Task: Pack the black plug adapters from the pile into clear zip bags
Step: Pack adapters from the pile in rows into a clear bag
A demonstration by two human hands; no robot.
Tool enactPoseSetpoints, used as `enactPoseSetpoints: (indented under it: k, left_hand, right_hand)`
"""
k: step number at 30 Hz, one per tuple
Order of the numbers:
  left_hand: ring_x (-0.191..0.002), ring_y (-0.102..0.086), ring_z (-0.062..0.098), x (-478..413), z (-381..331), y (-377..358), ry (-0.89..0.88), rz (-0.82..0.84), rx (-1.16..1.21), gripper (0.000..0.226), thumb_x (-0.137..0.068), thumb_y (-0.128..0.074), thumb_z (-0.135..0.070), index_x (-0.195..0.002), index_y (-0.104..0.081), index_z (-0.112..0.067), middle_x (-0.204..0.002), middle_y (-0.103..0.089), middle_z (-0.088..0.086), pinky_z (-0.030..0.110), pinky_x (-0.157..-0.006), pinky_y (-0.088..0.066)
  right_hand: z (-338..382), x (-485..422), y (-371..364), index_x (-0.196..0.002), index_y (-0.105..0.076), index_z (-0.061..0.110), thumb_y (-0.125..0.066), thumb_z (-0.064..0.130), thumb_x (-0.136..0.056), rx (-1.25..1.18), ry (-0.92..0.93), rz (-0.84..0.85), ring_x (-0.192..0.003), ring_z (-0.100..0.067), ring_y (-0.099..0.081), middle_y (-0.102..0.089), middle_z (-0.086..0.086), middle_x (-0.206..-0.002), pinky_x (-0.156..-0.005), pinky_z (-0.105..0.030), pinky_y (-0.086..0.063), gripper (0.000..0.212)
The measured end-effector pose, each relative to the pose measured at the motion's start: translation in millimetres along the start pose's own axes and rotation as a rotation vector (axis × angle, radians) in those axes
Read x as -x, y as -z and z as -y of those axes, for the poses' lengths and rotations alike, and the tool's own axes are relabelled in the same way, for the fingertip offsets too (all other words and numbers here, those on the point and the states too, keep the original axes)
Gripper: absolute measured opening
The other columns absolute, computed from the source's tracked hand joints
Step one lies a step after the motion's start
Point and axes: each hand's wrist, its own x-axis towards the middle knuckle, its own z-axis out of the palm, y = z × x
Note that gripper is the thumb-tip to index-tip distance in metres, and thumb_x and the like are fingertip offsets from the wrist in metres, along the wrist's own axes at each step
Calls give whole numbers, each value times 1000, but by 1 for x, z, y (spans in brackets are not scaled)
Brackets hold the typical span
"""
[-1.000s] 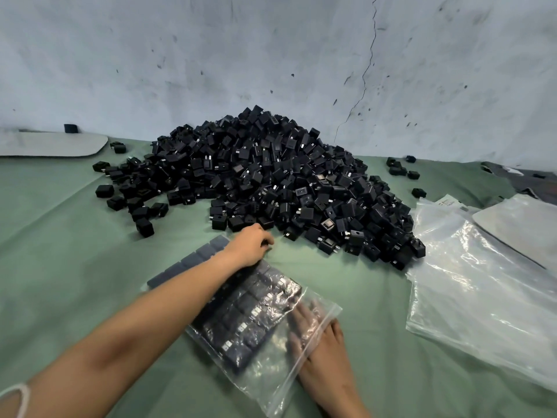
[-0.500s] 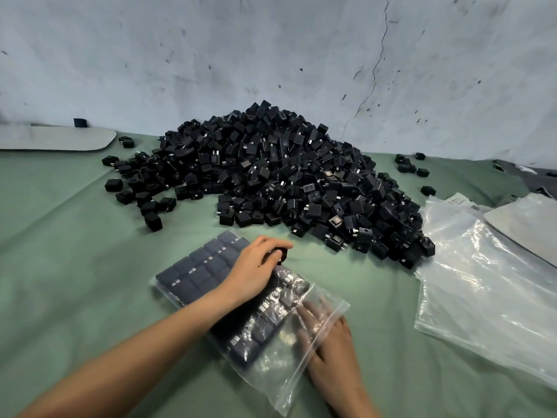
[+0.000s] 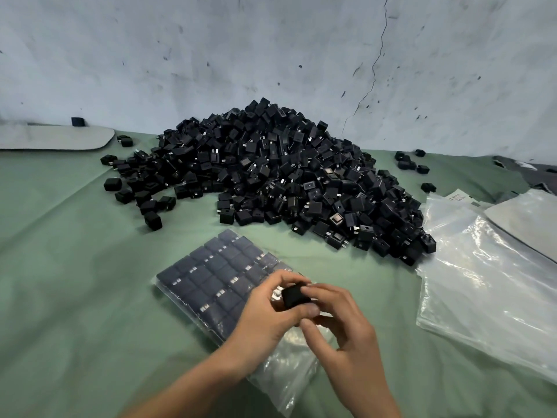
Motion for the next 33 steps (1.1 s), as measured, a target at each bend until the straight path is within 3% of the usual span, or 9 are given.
enactPoseSetpoints:
  k: [3, 7, 9, 11, 14, 20, 22, 26, 33]
  left_hand:
    - [-73, -62, 13, 1, -2, -3, 49, -38, 52, 32, -71, -80, -8, -98, -62, -8, -88, -64, 7, 22, -65, -50]
    - [-88, -71, 25, 8, 2, 1, 123, 94, 74, 32, -81, -74, -12, -111, -63, -8, -100, -71, 11, 30, -79, -56]
    - [-102, -69, 29, 10, 5, 2, 200, 137, 174, 29, -90, -64, -4, -119, -64, -7, -112, -69, 14, 34, -86, -56]
    - [-109, -66, 27, 10, 9, 5, 242, 149, 220, 34, -91, -58, 4, -122, -64, -9, -120, -66, 13, 37, -92, -54]
    - [-112, -64, 22, 10, 11, 7, 192, 212, 106, 40, -89, -63, 1, -126, -62, -14, -121, -67, 5, 36, -95, -52]
    - [-65, -66, 24, 4, 7, -1, 189, 70, 48, 28, -81, -70, -29, -98, -65, -7, -84, -68, 15, 31, -60, -56]
    - [-54, -60, 19, 0, 8, -1, 101, 41, -158, 22, -85, -70, -42, -90, -66, -20, -73, -66, 10, 29, -51, -49]
    - [-49, -54, 7, -6, 11, -7, 21, -46, -425, 47, -73, -63, -68, -68, -62, -22, -56, -61, -1, 26, -51, -44]
    - [-36, -52, 10, -10, 14, -14, 22, -50, -485, 49, -86, -58, -56, -60, -55, -15, -47, -59, 1, 23, -42, -42]
  right_hand:
    - [-3, 1, 0, -109, -68, 23, -75, 12, -70, 2, -18, 48, -107, -16, -62, -61, 10, -112, -86, -26, -53, 41]
    - [-9, 7, 5, -98, -70, 24, -78, 25, -67, 3, -80, -4, -93, -16, -66, -66, 7, -99, -79, -28, -54, 32]
    - [-14, 10, 7, -92, -71, 27, -79, 7, -71, -30, -105, -51, -85, -15, -67, -69, 4, -92, -77, -28, -55, 30]
    - [-19, 12, 11, -85, -69, 35, -74, -11, -73, -57, -156, -99, -82, -13, -68, -71, 4, -86, -78, -25, -55, 48]
    - [-22, 12, 17, -82, -65, 37, -71, -15, -74, -58, -164, -117, -83, -13, -68, -71, 4, -86, -80, -28, -55, 53]
    - [-16, 20, 23, -74, -67, 19, -68, 19, -77, 299, 321, -44, -107, -22, -60, -66, 0, -112, -89, -28, -46, 4]
    - [-19, 23, 22, -78, -75, 18, -65, 24, -80, 449, 407, 19, -113, -26, -56, -64, -4, -117, -93, -31, -45, 12]
    - [-23, 28, 22, -100, -76, 28, -60, 30, -84, 586, 403, 65, -115, -29, -56, -60, -8, -125, -90, -39, -50, 22]
    - [-29, 33, 29, -104, -75, 26, -52, 38, -93, 592, 309, 79, -110, -22, -57, -59, -9, -126, -87, -34, -49, 28]
